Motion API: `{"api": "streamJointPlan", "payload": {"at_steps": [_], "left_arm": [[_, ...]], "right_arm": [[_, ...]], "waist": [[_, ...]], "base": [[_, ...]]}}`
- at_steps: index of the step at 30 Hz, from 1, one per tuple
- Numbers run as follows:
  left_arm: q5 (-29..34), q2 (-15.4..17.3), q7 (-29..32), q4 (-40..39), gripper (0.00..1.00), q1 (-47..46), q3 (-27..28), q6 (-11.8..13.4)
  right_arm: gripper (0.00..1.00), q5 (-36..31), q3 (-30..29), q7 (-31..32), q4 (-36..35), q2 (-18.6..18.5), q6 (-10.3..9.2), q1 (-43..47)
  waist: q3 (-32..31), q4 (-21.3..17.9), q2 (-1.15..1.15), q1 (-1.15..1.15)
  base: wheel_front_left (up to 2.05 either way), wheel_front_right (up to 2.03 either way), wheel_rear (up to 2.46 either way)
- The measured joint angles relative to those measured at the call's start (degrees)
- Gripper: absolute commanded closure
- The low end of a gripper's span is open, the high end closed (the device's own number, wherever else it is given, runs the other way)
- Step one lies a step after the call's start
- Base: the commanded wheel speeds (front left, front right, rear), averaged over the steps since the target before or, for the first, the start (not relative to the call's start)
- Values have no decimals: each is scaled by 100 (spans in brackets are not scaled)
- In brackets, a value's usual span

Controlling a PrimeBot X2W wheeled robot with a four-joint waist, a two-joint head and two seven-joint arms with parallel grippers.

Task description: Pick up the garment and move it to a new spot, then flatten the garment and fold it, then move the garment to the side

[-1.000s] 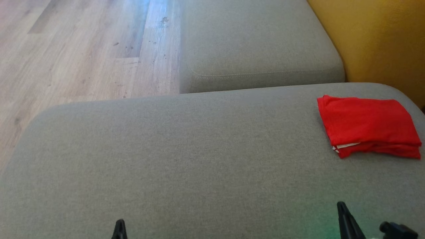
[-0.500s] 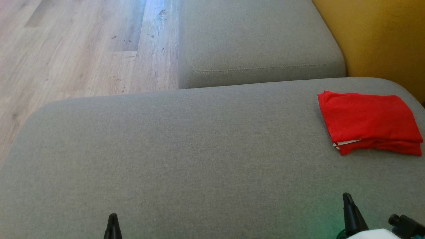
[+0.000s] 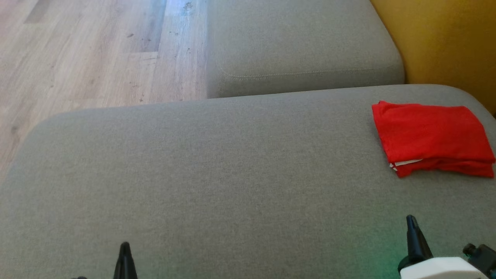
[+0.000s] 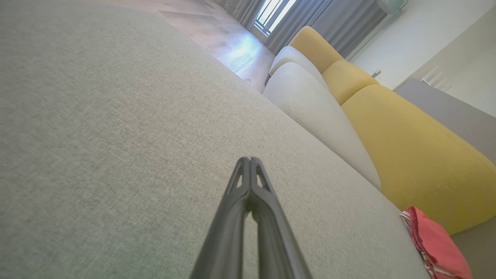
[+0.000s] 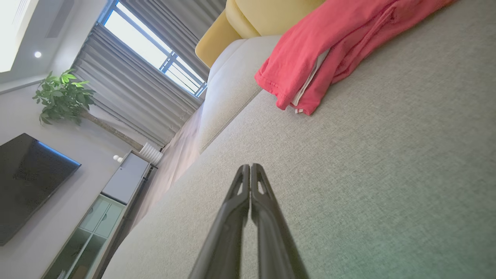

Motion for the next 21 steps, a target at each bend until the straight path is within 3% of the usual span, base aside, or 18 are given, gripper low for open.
{"api": "streamJointPlan", "payload": {"at_steps": [21], "left_arm": [[-1407,9,334,76,100,-450,271,-254]], "right_arm": [[100,1254,-250,346,-66,32,0,-308]], "waist": [[196,-22,0,-1]], "base": [[0,0,0]]}}
